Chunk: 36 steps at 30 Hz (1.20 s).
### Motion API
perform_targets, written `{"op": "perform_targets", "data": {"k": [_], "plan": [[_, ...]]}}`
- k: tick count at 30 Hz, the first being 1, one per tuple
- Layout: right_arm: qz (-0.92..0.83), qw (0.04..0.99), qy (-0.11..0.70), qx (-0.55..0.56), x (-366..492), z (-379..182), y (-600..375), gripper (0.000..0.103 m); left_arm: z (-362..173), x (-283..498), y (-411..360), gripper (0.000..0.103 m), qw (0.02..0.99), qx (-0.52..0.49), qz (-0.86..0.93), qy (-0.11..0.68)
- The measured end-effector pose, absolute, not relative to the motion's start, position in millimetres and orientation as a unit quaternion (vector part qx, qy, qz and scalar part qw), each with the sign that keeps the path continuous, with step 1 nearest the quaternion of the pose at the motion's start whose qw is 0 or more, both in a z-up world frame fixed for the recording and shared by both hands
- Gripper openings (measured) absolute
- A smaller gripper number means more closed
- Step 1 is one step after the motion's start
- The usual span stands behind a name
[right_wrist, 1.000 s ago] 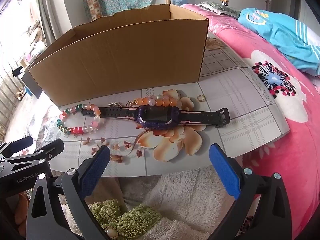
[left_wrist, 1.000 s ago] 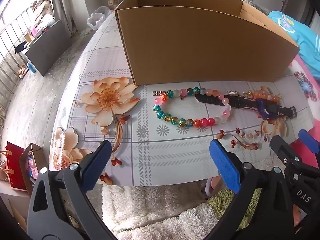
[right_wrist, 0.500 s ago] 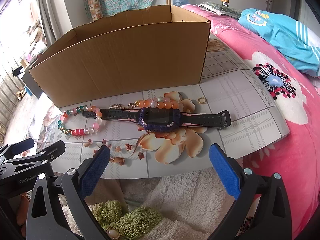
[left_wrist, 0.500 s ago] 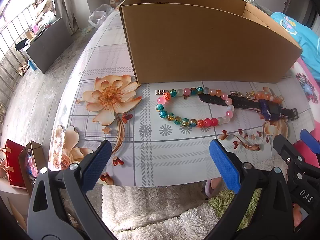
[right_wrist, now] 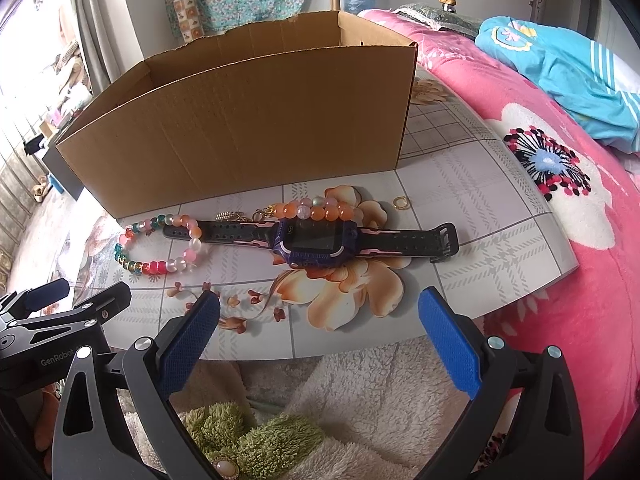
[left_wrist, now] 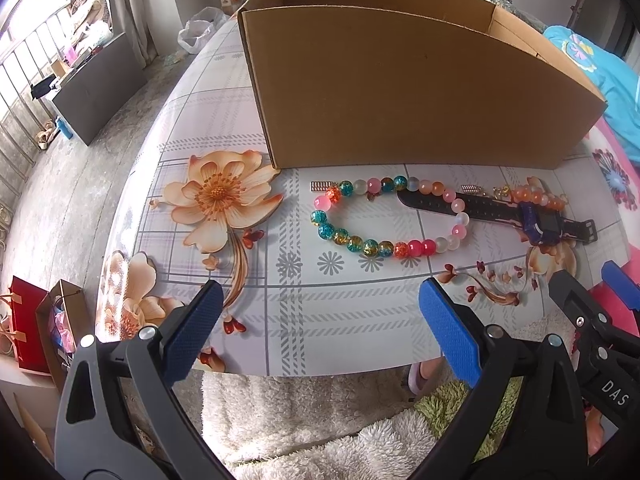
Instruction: Organize jewelry
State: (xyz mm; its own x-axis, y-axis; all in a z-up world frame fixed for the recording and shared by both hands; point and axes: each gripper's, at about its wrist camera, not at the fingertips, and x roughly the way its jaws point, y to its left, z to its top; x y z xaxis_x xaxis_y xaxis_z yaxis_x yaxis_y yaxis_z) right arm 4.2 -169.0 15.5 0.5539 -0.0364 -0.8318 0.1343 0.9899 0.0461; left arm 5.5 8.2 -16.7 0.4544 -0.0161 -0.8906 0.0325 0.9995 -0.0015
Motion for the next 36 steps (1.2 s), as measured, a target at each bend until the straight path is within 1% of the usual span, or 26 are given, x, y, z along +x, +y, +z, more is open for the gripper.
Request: {"op": "perform_targets", "data": {"k": [21,32,36], "plan": [[-0.050,0.879,0.471,0.054,4,13,-169,0.097,-21,7,18,0.095,0.852,0.000,-0.014,0.524],[-0.063,0.879,0.468,0.063,5,15,-170,0.097,-25,9,21,0.095,0.861,0.001,-0.046,0.506],[-0.058,0.881,0.465,0.069,8,15,-170,0.097,-23,7,23,0.095,0.873,0.000,-0.068,0.483]]}}
